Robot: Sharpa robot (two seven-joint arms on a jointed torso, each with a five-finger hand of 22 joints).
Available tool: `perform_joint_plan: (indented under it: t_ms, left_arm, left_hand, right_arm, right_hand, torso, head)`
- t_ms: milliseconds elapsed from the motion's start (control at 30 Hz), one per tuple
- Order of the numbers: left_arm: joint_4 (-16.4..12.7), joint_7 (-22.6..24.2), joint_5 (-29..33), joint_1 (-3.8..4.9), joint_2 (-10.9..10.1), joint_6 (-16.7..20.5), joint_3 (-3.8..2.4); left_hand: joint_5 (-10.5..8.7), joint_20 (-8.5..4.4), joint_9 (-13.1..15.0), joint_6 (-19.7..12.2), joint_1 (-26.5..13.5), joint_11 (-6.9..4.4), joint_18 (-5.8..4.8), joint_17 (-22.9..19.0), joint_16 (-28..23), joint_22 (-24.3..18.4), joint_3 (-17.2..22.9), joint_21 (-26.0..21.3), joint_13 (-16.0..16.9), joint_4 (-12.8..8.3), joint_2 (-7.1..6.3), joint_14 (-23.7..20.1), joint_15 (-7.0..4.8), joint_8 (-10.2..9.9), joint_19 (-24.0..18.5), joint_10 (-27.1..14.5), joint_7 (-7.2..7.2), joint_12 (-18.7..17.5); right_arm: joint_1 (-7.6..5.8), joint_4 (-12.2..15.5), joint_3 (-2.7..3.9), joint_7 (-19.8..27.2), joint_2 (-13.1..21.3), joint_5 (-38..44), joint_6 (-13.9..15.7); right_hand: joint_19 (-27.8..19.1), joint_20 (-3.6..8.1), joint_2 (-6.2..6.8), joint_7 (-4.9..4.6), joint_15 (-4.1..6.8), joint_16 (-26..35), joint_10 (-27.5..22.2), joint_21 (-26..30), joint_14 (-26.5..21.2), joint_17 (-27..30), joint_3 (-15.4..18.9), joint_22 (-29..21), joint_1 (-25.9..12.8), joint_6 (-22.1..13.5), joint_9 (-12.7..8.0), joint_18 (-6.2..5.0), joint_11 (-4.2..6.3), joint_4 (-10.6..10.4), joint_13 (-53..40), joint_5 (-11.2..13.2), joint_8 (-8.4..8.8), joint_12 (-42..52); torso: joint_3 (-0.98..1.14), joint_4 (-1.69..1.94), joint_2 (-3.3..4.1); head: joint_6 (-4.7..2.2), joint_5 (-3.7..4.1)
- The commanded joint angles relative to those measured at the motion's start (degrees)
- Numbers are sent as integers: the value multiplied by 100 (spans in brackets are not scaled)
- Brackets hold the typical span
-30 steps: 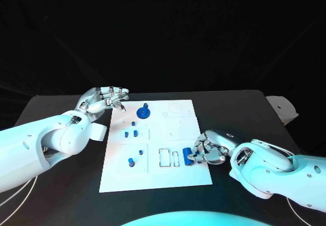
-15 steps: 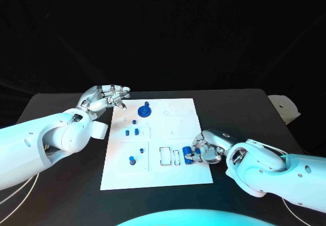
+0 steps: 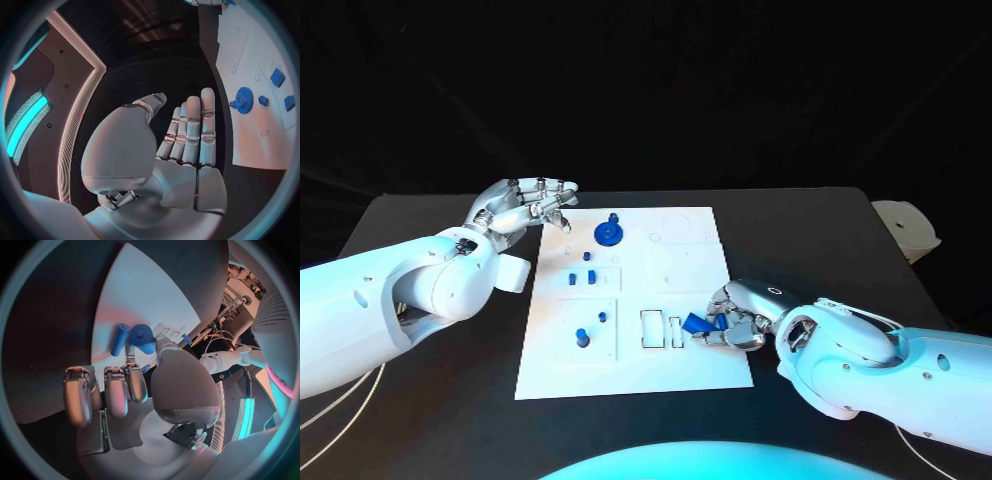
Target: Assemble the parts on the task board
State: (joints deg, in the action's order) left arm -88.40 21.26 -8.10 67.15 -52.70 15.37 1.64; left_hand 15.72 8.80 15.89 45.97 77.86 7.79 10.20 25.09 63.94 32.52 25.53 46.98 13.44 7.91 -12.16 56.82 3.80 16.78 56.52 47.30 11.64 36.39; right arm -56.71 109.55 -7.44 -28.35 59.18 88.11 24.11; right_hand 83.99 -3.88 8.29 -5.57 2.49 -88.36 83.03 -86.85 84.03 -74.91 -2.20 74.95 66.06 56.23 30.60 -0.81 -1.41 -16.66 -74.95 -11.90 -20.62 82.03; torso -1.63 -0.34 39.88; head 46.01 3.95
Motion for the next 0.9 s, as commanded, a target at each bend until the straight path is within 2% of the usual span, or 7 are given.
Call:
perform_joint_plan:
  t_ms: [33,233,300,400,633,767,900]
  left_arm:
    - [-24,-2,6,1,0,-84,-4]
    - [-30,-12,6,1,-4,-84,-4]
    - [-31,-15,6,1,-5,-80,-4]
    - [-31,-19,6,1,-5,-75,-4]
    - [-25,-21,6,1,1,-62,-4]
    - [-25,-21,6,1,10,-57,-4]
    - [-28,-23,6,1,16,-52,-4]
  left_hand:
    - [-4,-9,-5,-32,7,3,37,-9,40,-6,-37,-12,6,-1,27,-13,-15,38,39,-42,-8,21]
    - [-3,-8,-5,-32,10,4,37,-10,40,-8,-37,-14,6,-1,28,-15,-15,41,40,-52,-7,23]
    - [-2,-8,-5,-31,15,6,36,-10,41,-10,-36,-17,6,-2,29,-17,-14,44,42,-65,-6,24]
    - [-1,-8,-4,-30,23,8,36,-11,42,-12,-33,-20,5,-2,35,-20,-13,48,44,-78,-4,26]
    - [1,-7,-5,-30,38,9,36,-12,44,-15,-26,-24,5,-4,46,-24,-12,53,47,-92,-3,32]
    - [2,-7,-5,-30,45,10,36,-13,44,-16,-23,-26,5,-7,48,-25,-12,55,49,-98,-2,34]
    - [2,-7,-5,-30,49,10,36,-13,45,-17,-22,-27,6,-8,49,-26,-12,56,49,-100,-2,36]
  right_arm:
    - [55,-29,-29,-176,-39,171,-288]
    - [74,-36,-28,-189,-71,186,-101]
    - [77,-18,-28,-175,-73,186,58]
    - [79,42,-27,-120,-55,168,371]
    - [29,319,3,65,21,14,986]
    - [-22,411,13,149,-12,-141,1131]
    - [-44,408,17,220,-96,-362,1057]
  right_hand:
    - [510,65,-114,40,41,0,-4,-13,498,-999,53,1423,139,9,26,19,52,6,-613,-99,-66,-9]
    - [522,87,-243,67,64,-8,35,-51,503,-1023,34,1434,444,14,72,27,78,22,-655,-296,-138,20]
    - [536,99,-305,93,80,-15,79,-94,508,-1046,-10,1445,566,63,91,36,100,27,-705,-348,-183,64]
    - [545,130,-409,147,119,-19,120,-126,511,-1059,-143,1454,761,133,115,42,147,28,-748,-147,-250,99]
    - [577,180,-536,223,175,-35,223,-233,521,-1106,-328,1483,844,246,148,64,215,6,-866,-226,-349,203]
    - [588,197,-545,234,190,-42,250,-270,525,-1128,-360,1493,784,262,154,71,227,-6,-895,-293,-371,227]
    - [588,206,-525,233,195,-45,253,-268,527,-1136,-358,1493,674,267,156,71,230,-10,-894,-302,-384,224]
  torso:
    - [-3,2,-1]
    - [-2,7,-1]
    - [1,2,0]
    - [2,-1,-2]
    - [2,-3,-9]
    - [2,3,-3]
    - [1,3,0]
  head:
    - [-1,7]
    - [2,-4]
    - [-9,-13]
    - [-15,-22]
    - [-14,-26]
    - [-29,-25]
    - [-29,-36]
